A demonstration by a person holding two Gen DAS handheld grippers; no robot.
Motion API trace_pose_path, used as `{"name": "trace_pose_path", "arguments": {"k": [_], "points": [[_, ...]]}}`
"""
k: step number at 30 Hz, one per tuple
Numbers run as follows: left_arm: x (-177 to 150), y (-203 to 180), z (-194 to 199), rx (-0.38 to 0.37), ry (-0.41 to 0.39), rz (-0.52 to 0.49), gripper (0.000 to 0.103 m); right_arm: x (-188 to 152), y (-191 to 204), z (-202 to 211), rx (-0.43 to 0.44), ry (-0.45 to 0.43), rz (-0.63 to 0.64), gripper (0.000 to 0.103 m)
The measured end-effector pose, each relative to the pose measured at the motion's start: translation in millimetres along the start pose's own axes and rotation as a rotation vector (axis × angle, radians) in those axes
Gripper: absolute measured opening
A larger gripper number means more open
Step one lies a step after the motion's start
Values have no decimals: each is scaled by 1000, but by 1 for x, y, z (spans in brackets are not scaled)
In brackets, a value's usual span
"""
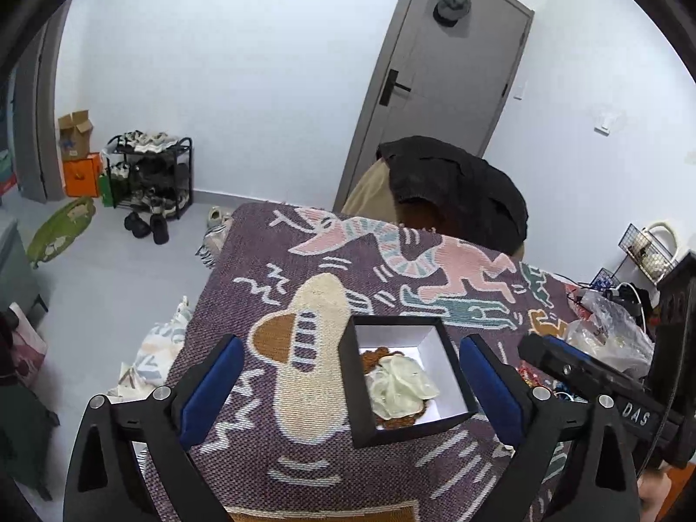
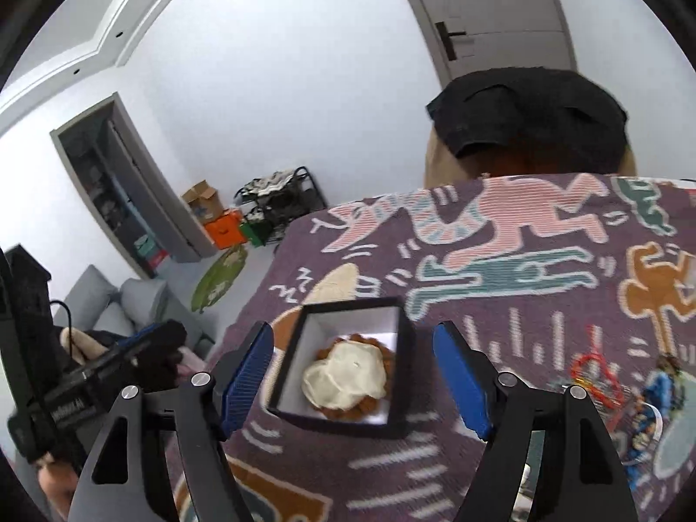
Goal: Organize jewelry
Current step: 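Lower the white flower onto the bracelet in the box and open the right tool, then grasp the white butterfly brooch with the left tool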
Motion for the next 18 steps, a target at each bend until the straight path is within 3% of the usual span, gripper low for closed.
{"name": "trace_pose_path", "arguments": {"k": [10,13,18], "points": [[-10,-43,8,-56,-9,-73,103,-16,-48,54,-98,-31,-77,77],[-16,-58,10,-80,-3,-94,102,-20,-62,72,-122,-51,-88,85],[-29,-82,13,-124,25,-126,102,-28,-80,95,-144,-61,-116,87]]}}
Point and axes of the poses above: each gripper's, at about its wrist camera, not at the fingertips, and z roughly against the way its jaws point, y to its left, x to its top, the point moved 4 cm from there along -z, roughly the way its jaws point, and after that the axes turned 10 degrees about -y, right-handed, at the moved point
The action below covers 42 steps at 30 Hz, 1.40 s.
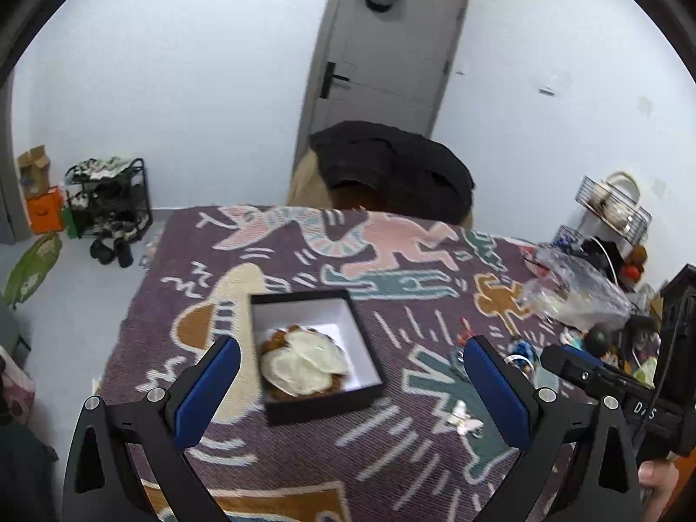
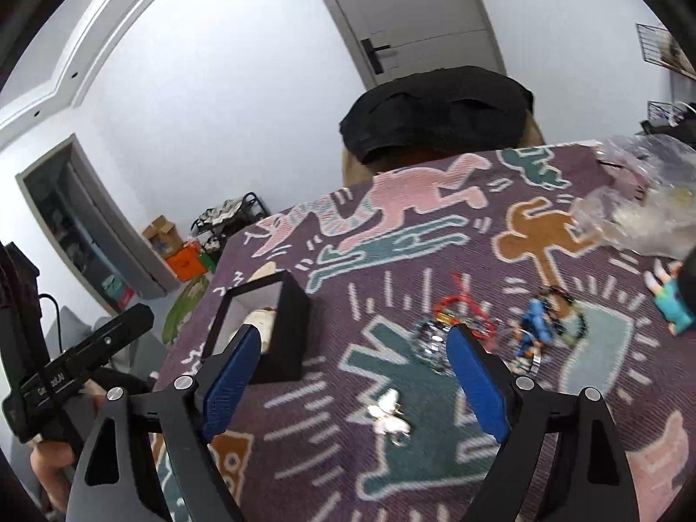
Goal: Organize jewelry
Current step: 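Grasp the white butterfly brooch with the left tool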
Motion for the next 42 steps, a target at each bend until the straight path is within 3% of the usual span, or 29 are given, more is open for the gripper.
{"name": "trace_pose_path", "arguments": {"k": [13,22,37,42], "points": [[-39,-63,-10,-96,77,-52,102,-16,-44,40,-46,-1,-18,88],[-67,-86,-38,-122,178,-60,79,-28,-81,47,-97,5,-64,87],[-104,-110,-92,-86,315,-102,74,-38,-105,47,-129,23,-87,87],[-116,-113,-110,-47,367,-104,66,-42,-108,45,-129,33,-90,87]]}}
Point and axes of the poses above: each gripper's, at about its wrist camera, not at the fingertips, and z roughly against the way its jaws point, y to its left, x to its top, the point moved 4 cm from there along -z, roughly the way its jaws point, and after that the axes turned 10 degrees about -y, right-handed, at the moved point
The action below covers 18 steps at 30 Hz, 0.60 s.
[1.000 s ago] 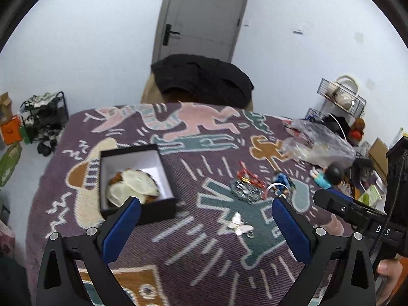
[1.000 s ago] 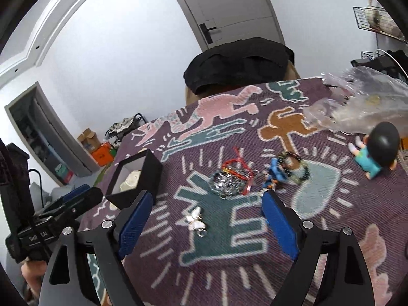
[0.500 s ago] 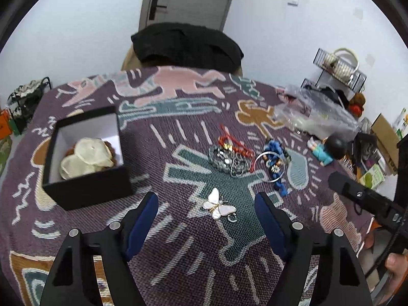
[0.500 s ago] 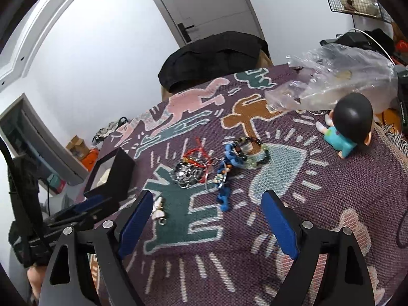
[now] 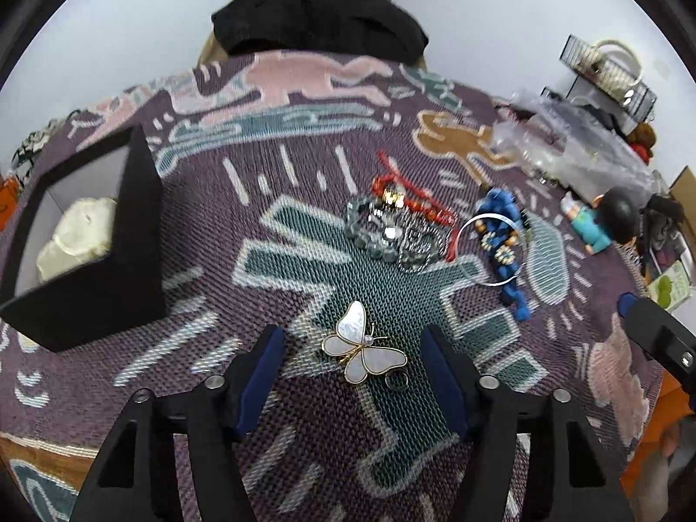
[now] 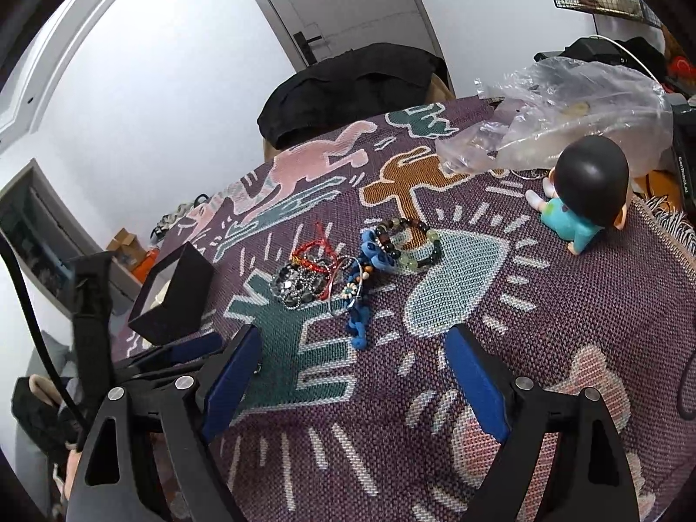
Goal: Organize jewelry
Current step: 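Grasp the white butterfly brooch with the left tool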
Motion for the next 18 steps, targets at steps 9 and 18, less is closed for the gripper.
{"name": "trace_pose_path", "arguments": {"k": [9,18], "points": [[2,-5,-1,27,20,-44,33,-8,3,-9,2,30,4,86],[7,0,9,-3,-2,-34,33,-16,17,-19,22,66,30,82]]}}
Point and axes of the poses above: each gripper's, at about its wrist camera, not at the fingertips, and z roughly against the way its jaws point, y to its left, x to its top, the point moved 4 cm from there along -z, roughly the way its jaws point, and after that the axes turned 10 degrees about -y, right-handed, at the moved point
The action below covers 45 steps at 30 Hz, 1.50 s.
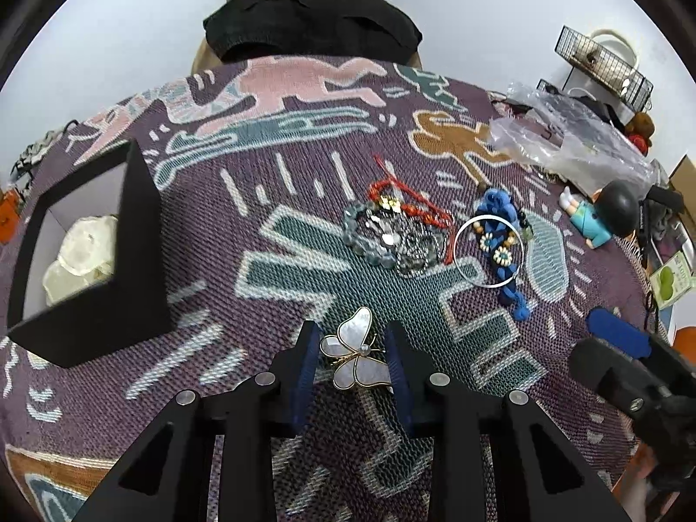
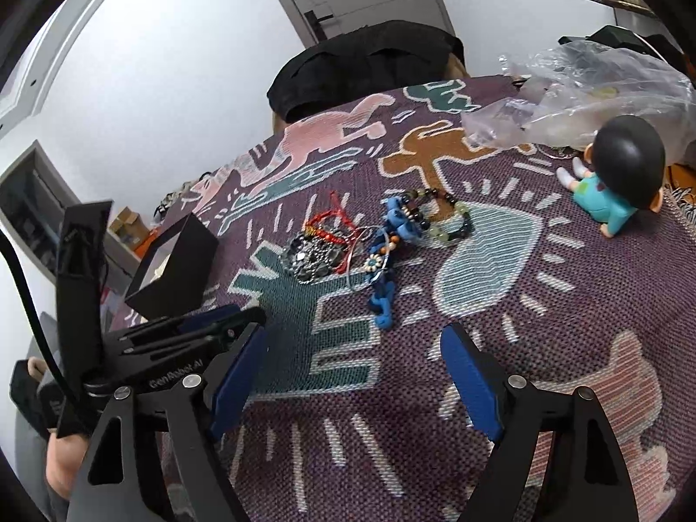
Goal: Organize jewelry
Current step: 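Grasp the white butterfly brooch with the left tool, then place the butterfly brooch into the box with the left tool while the right tool grasps the silver ring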
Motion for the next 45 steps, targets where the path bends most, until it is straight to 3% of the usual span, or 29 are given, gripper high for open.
{"name": "trace_pose_path", "arguments": {"k": [11,22,33,35,39,45], "points": [[30,29,45,32,-107,28,33,-7,23,-16,22,49,50,77],[45,76,72,86,-157,76,33,-22,63,-52,20,147,195,49],[45,114,84,119,-172,122,33,-28,83,-70,-64,169,324,43],[44,119,86,124,-175,127,33,-28,84,-72,-84,169,339,37],[43,130,88,134,-174,139,33,-31,94,-73,-94,174,396,15],[42,139,86,131,-171,156,33,-23,103,-69,-63,150,383,14]]}}
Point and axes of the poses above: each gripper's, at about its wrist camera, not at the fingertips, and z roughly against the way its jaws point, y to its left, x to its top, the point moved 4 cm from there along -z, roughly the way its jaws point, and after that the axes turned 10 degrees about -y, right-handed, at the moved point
